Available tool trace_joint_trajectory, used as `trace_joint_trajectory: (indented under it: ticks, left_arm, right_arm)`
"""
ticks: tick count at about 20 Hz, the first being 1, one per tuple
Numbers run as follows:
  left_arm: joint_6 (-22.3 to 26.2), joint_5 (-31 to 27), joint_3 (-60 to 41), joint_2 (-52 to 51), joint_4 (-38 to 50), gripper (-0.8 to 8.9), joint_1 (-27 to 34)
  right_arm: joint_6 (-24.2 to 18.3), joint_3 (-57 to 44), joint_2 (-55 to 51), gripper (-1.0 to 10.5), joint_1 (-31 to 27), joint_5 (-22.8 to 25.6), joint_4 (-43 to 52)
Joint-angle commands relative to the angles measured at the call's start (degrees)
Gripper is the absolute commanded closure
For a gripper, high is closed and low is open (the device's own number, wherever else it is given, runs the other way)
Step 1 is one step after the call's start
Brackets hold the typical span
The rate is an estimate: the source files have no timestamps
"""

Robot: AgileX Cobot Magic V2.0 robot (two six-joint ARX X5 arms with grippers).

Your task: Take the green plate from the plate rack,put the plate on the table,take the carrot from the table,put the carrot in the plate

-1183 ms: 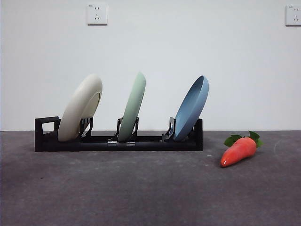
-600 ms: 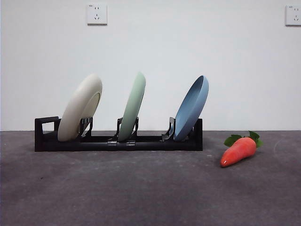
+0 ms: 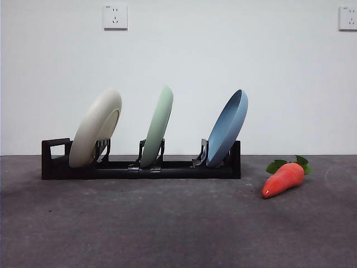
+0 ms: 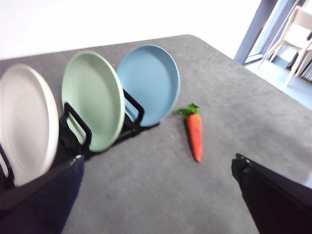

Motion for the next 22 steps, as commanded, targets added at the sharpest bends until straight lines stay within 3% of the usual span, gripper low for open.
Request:
trace_joint_trajectory:
  ticks: [1, 9, 15, 22]
  left_arm:
    - [-0.3, -5.1, 3.7, 7.0, 4.3, 2.74, -5.2]
    - [-0.1, -20.8, 16.1, 32.5, 18.9, 2.79, -16.9]
    - [-0.1, -26.1, 20.4, 47.5, 27.1, 2.79, -19.0]
    - [-0.2, -28.8, 20.5, 55.1, 31.7, 2.84, -19.0]
  right_arm:
    - [0.1, 0.2, 0.0, 2.9, 0.1, 0.2, 0.2]
    - [0.1, 0.2, 0.0, 2.9, 0.1, 0.2, 0.2]
    - [0.1, 0.2, 0.0, 2.9, 0.1, 0.3, 0.2]
    - [0.1, 0.2, 0.0, 2.9, 0.1, 0.4, 0.2]
